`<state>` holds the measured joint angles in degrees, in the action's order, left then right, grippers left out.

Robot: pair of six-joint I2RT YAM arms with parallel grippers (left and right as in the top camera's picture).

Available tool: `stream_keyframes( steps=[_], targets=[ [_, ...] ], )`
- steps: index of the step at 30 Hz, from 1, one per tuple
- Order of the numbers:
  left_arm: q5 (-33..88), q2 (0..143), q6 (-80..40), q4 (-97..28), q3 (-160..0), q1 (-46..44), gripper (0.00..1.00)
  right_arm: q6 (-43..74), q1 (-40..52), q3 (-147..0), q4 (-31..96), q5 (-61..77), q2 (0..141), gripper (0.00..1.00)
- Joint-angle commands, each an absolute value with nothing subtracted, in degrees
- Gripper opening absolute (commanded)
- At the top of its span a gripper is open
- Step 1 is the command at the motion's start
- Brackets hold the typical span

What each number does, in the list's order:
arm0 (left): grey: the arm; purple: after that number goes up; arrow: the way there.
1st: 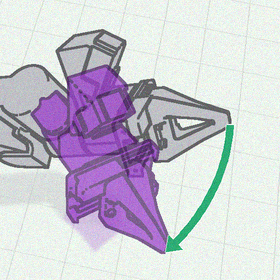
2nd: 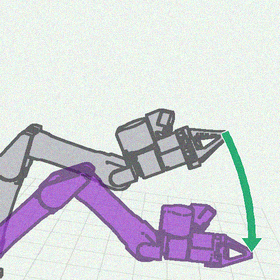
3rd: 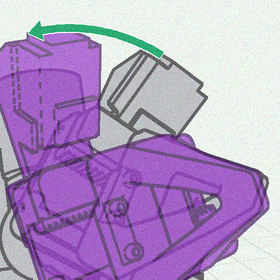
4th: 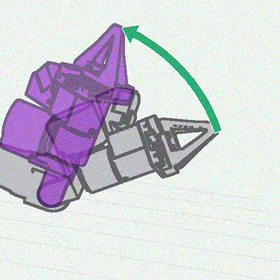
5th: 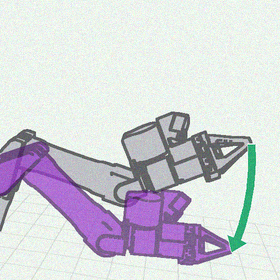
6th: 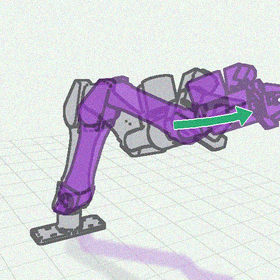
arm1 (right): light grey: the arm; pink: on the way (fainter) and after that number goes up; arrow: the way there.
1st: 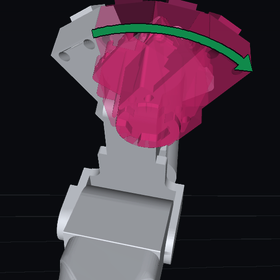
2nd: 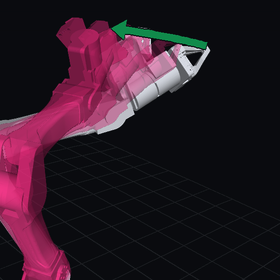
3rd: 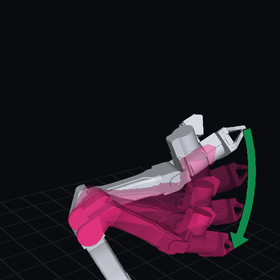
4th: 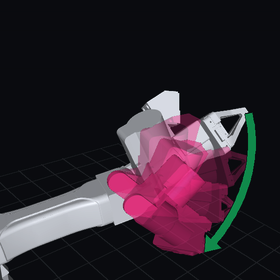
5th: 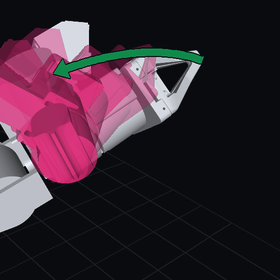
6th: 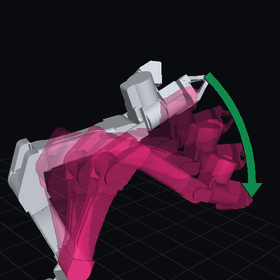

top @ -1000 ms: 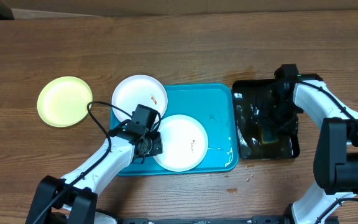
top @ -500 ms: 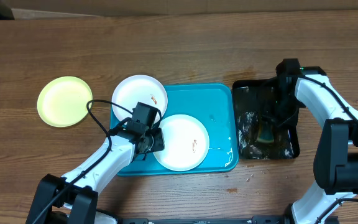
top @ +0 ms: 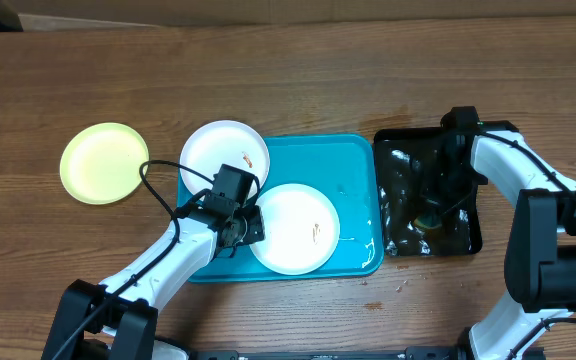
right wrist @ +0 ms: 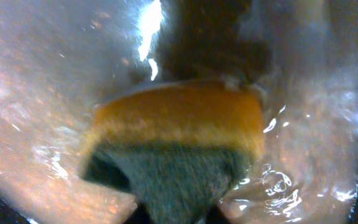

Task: Clean dirty plates on tray and stack at the side
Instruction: 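Grasp the sponge in the black tray with the right gripper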

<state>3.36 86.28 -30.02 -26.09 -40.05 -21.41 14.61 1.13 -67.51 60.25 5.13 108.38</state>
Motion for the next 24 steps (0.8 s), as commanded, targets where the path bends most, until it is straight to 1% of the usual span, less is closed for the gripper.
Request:
stream_keyframes(
  steps=[1,4,7,10,13,19,24],
  targets=[
    [4.5,86.9,-30.5,-26.2,-40.0,-21.8,0.04,14.6,0.7,-70.7,62.3,5.2,107.7,0.04],
    [4.5,86.9,-30.7,-26.2,-40.0,-21.8,0.04,14.6,0.7,-74.4,66.0,5.1,107.7,0.04],
    [4.5,86.9,-33.4,-27.7,-40.0,-21.8,0.04,14.6,0.7,-77.0,69.6,5.1,107.7,0.04],
    [4.8,86.9,-36.5,-29.4,-40.0,-21.8,0.04,14.5,0.7,-77.2,70.1,5.2,107.7,0.04],
    [6.3,86.9,-36.7,-29.5,-40.0,-21.8,0.04,11.7,0.7,-78.2,72.5,5.2,107.7,0.04],
    [7.6,86.9,-40.0,-29.5,-40.0,-21.8,0.04,12.3,0.7,-80.3,76.2,4.8,107.7,0.04],
    [7.6,86.9,-40.1,-29.5,-40.0,-21.8,0.04,12.2,1.1,-80.8,74.2,4.8,107.7,0.04]
  ],
)
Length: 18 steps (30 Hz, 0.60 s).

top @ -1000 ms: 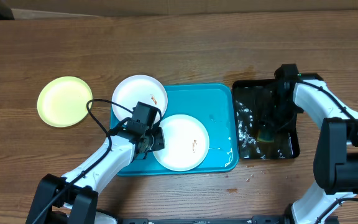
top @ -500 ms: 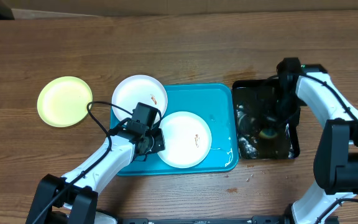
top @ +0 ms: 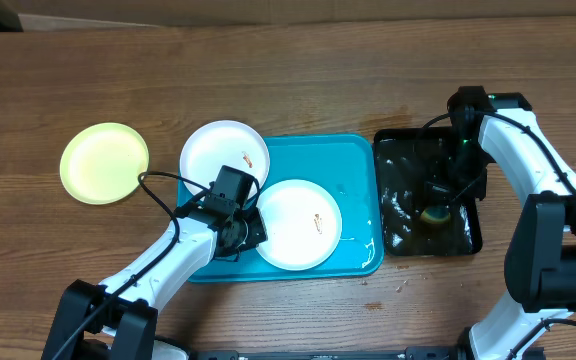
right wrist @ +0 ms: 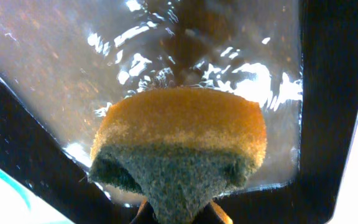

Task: Clean dirty plates on tray and stack at the side
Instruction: 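Grasp the sponge in the black tray with the right gripper, then scrub the white plate with the sponge held in right gripper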

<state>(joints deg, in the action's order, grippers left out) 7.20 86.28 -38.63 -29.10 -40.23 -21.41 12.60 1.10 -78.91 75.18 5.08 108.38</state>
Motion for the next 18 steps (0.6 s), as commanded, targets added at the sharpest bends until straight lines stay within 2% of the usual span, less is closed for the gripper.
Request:
stream_keyframes(
  steps=[1,8,18],
  targets=[
    [7.5,86.9,-40.1,-29.5,-40.0,-21.8,0.04,11.9,1.1,-80.8,74.3,4.8,107.7,0.04],
    [7.6,86.9,-40.4,-29.4,-40.0,-21.8,0.04,9.2,5.1,-83.6,76.9,4.8,105.9,0.04],
    [7.6,86.9,-40.3,-29.3,-40.0,-21.8,0.04,11.9,23.2,-84.2,75.4,6.2,101.2,0.04]
  ],
)
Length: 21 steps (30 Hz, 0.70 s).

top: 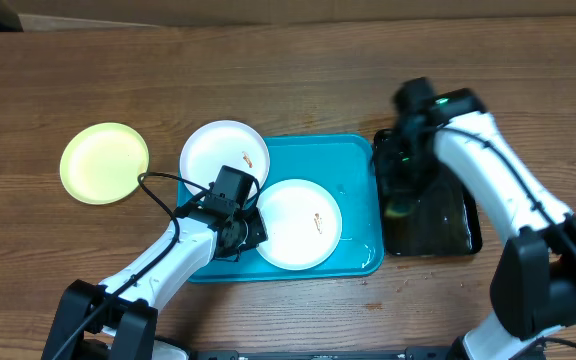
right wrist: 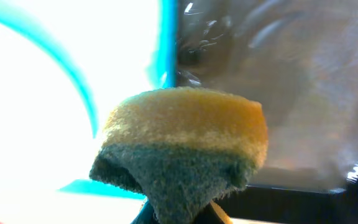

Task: Clean dirty plates on tray and stack at the side
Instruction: 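Scrub the white plate with the sponge held in right gripper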

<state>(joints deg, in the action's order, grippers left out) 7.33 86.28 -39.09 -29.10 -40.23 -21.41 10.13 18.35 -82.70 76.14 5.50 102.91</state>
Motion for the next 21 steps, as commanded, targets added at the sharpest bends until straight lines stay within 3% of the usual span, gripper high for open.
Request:
stream_keyframes(
  steps=[1,11,21],
  targets=[
    [7.6,86.9,-40.3,-29.3,-40.0,-21.8,0.04,12.5,25.0,-83.8,74.3,6.3,101.2,0.04],
    [9.1,86.9,-40.3,-29.3,-40.0,-21.8,0.04,20.1,40.0,-76.8,58.1,-3.4,102.7,0.04],
    [9.9,86.9,-40.3,-29.2,-40.0,-21.8,0.04,22.2,44.3,-72.5,51.9,-12.8,104.8,0.04]
  ],
)
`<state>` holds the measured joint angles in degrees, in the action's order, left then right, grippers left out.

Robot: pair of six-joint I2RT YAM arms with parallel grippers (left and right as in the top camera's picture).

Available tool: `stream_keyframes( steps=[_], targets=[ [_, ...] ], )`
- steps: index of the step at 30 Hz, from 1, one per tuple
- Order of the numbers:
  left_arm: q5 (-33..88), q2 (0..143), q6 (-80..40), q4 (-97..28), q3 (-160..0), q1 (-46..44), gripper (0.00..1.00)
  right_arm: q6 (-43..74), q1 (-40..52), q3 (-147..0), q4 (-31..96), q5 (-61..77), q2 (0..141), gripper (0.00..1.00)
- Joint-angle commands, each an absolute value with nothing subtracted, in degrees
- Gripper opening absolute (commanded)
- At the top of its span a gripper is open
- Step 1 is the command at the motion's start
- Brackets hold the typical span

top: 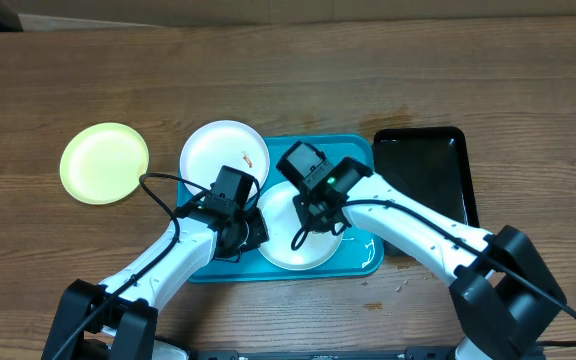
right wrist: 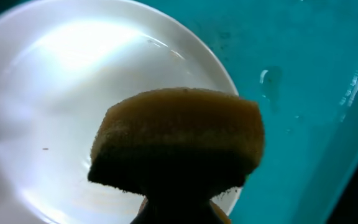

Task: Clean dirty plates on tray and stack at the side
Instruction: 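Scrub the white plate with the sponge held in right gripper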

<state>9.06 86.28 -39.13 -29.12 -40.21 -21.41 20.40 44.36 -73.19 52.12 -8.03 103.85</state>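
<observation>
A white plate (top: 286,250) lies on the teal tray (top: 360,165). My left gripper (top: 251,228) is shut on its left rim. My right gripper (top: 318,205) hangs over the plate's middle, shut on a yellow-and-green sponge (right wrist: 179,134). In the right wrist view the sponge sits just above the plate (right wrist: 61,93), green side down. The arm hides the plate's food marks. A second white plate (top: 218,150) with orange crumbs (top: 248,158) overlaps the tray's far left corner. A yellow plate (top: 104,162) lies on the table at the left.
A black basin of water (top: 423,170) stands right of the tray, touching it. Drops of water lie on the tray (right wrist: 269,78) near the plate. A cable loops from the left arm (top: 153,195) by the tray's left edge.
My right gripper has moved with the sponge from the basin's left edge to over the middle of the near white plate. The left gripper has stayed on the plate's rim.
At first the right gripper held the sponge down in the basin's water. Then the sponge was lifted clear of the water, then it was at the basin's left edge beside the tray. Now it is above the plate, which the left gripper has held throughout.
</observation>
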Motion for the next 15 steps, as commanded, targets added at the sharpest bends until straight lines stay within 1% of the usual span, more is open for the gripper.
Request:
stream_keyframes(
  steps=[1,15],
  targets=[
    [9.9,86.9,-40.3,-29.1,-40.0,-21.8,0.04,22.2,44.2,-72.4,51.9,-13.0,105.0,0.04],
    [9.5,86.9,-40.3,-28.7,-40.0,-21.8,0.04,22.4,43.9,-72.3,51.2,-14.3,110.7,0.04]
  ],
)
